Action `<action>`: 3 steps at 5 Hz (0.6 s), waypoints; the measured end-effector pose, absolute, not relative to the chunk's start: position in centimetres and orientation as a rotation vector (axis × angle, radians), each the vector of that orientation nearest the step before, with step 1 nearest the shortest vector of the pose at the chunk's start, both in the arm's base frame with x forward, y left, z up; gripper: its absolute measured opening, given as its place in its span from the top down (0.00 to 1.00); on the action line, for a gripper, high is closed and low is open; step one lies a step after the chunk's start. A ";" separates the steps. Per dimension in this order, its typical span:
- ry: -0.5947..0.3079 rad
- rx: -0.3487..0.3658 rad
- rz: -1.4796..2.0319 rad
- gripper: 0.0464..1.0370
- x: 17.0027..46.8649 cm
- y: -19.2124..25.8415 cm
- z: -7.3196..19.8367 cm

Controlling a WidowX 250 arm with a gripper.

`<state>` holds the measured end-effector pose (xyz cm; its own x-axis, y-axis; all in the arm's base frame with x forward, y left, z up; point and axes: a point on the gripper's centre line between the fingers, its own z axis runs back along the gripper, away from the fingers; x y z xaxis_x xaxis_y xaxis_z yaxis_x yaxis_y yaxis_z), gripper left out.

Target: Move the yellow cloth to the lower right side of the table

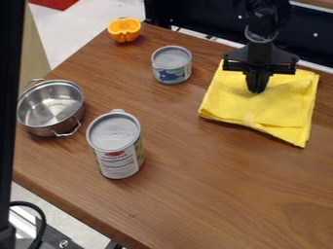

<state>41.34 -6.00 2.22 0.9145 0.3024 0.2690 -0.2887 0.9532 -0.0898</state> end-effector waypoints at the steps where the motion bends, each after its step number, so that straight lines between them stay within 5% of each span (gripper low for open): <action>1: -0.264 -0.071 0.330 0.99 40.6 -6.5 1.5; 3: -0.233 -0.084 0.272 0.99 37.5 -7.6 1.0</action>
<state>37.47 -7.62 0.98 0.9366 0.2755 0.2164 -0.2561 0.9599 -0.1138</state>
